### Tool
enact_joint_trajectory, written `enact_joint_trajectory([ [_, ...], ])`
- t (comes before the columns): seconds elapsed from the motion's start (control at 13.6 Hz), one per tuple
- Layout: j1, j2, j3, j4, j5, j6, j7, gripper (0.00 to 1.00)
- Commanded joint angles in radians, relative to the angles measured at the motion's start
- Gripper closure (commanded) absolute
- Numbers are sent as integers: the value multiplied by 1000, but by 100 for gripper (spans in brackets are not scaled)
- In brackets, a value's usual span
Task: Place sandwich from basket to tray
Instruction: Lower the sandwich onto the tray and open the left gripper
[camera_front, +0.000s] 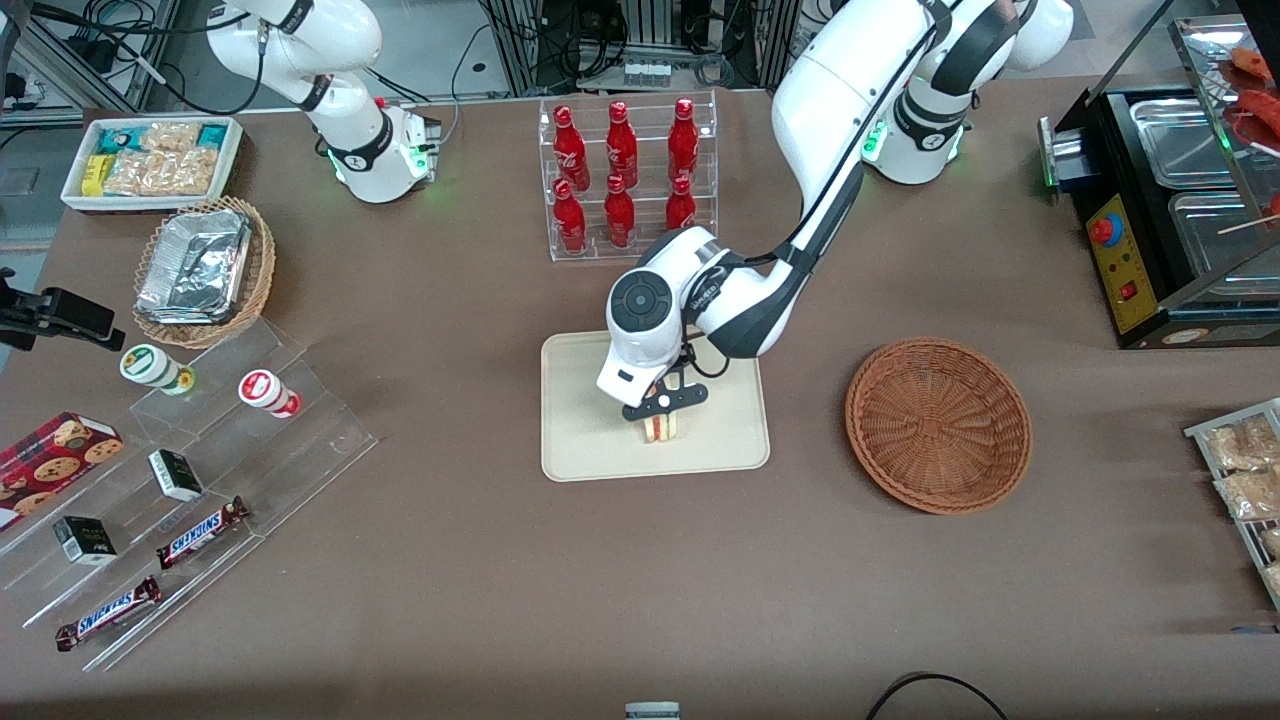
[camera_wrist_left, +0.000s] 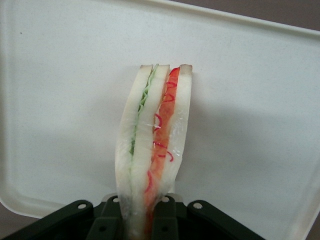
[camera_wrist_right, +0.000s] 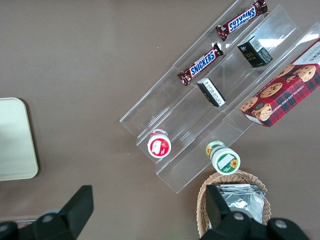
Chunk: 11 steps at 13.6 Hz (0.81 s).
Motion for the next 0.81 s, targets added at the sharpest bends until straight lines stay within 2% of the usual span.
enact_joint_trajectory([
  [0.0, -13, 45, 12, 61, 16, -11, -55, 100],
  [0.15, -13, 55, 12, 71, 16, -11, -87, 100],
  [0.22, -13, 55, 14, 72, 14, -11, -93, 93],
  [0.3, -8, 52, 14, 72, 13, -13, -92, 35],
  [0.37, -5, 44, 12, 72, 10, -20, -90, 0],
  [0.74, -5, 4, 9, 94, 4, -82, -76, 0],
])
